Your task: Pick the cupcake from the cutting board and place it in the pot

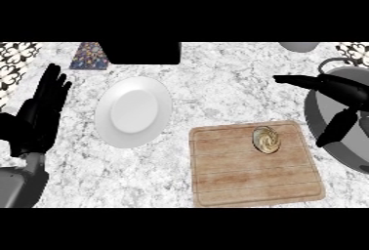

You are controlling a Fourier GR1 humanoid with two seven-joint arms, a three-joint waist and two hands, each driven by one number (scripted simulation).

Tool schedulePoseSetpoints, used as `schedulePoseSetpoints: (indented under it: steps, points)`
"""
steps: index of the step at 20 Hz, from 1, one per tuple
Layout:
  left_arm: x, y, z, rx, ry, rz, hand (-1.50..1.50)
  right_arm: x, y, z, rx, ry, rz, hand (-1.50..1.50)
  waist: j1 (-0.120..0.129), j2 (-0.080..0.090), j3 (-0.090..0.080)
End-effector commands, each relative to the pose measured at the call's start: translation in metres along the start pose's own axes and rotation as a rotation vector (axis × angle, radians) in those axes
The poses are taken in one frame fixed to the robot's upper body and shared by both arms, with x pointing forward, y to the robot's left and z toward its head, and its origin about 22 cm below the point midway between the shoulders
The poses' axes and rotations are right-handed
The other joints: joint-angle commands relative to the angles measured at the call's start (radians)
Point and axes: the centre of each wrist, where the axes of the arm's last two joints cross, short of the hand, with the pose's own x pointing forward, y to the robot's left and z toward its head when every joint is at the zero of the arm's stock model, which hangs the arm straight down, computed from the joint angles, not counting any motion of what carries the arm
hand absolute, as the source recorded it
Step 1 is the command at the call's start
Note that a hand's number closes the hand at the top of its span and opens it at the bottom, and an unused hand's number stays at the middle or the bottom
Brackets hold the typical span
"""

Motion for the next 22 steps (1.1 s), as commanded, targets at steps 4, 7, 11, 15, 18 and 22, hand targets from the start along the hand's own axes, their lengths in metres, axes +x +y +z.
schedulePoseSetpoints:
  steps: [4, 7, 11, 15, 18, 22]
  points:
    - [-0.009, 0.007, 0.003, 0.002, 0.011, -0.01, 0.0, 0.042, 0.017, -0.045, 0.178, 0.076, 0.07, -1.5, -0.009, -0.001, 0.0]
    - [-0.015, 0.002, 0.012, 0.024, -0.012, -0.004, 0.0, 0.027, 0.046, -0.024, 0.184, 0.08, 0.047, -1.5, -0.01, 0.001, 0.001]
    - [-0.004, 0.01, 0.001, 0.023, -0.009, -0.002, 0.0, 0.029, 0.037, -0.025, 0.178, 0.109, 0.041, -1.5, -0.008, 0.002, 0.001]
    - [-0.007, -0.011, 0.018, 0.022, -0.005, -0.001, 0.0, 0.028, 0.069, -0.034, 0.222, 0.149, 0.089, -1.5, -0.004, 0.002, 0.002]
    - [0.002, 0.004, 0.011, 0.018, -0.001, 0.0, 0.0, 0.029, 0.066, -0.025, 0.182, 0.198, 0.116, -1.5, -0.007, 0.002, 0.001]
    - [-0.021, -0.015, 0.008, 0.005, -0.001, 0.014, 0.0, 0.014, 0.07, -0.04, 0.2, 0.219, 0.126, -1.5, -0.002, 0.004, 0.002]
